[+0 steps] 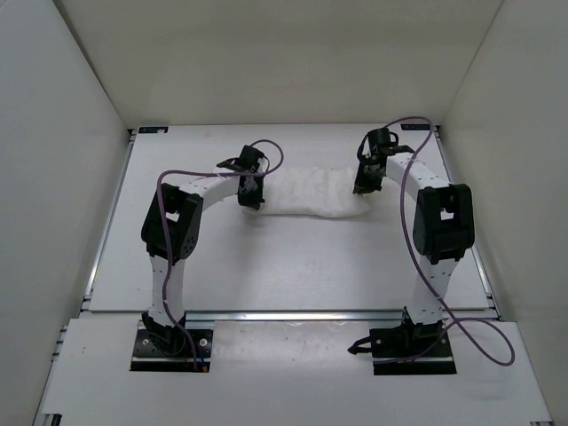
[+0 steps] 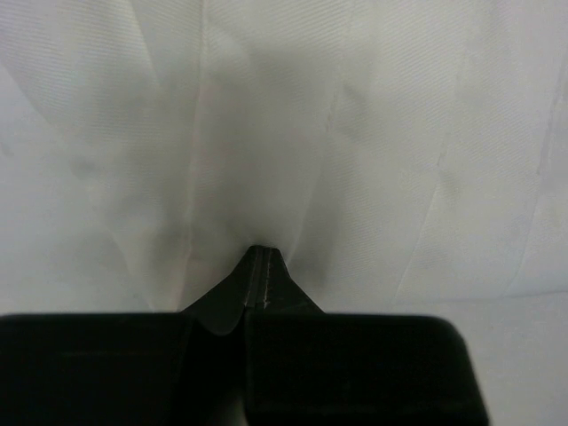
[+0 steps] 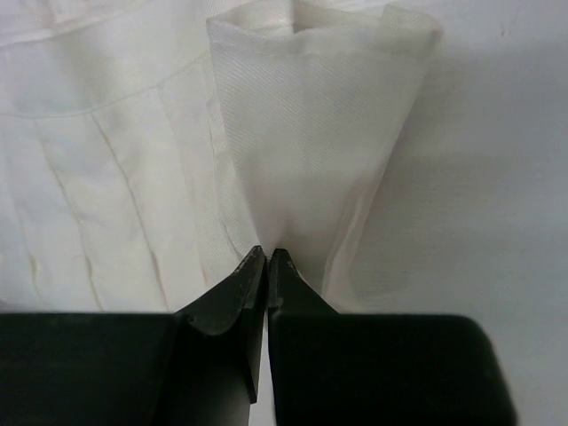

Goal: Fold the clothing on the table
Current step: Fold the skirt

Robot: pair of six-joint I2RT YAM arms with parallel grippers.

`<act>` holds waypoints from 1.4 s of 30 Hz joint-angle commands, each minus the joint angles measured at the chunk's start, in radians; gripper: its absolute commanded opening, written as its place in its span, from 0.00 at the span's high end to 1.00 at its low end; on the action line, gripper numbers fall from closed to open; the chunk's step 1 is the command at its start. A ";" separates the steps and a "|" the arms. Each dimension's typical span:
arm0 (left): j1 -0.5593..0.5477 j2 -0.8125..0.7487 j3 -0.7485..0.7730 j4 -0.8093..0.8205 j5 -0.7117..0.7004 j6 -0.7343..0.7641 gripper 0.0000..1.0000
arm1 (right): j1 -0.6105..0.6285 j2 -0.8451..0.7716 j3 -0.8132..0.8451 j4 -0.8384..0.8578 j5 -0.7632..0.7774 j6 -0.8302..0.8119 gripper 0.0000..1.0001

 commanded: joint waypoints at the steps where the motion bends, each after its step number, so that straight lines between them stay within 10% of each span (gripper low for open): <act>1: -0.025 -0.046 -0.115 -0.047 -0.006 -0.057 1.00 | 0.005 -0.073 0.080 -0.017 -0.018 -0.044 1.00; 24: -0.072 -0.152 -0.341 0.245 0.187 -0.370 1.00 | 0.352 0.018 0.354 0.052 -0.255 0.068 1.00; 35: 0.032 -0.218 -0.531 0.526 0.318 -0.655 1.00 | 0.429 -0.038 0.153 0.138 -0.311 0.108 1.00; 42: 0.063 -0.255 -0.631 0.632 0.364 -0.714 1.00 | 0.416 -0.045 0.076 0.184 -0.396 0.134 0.40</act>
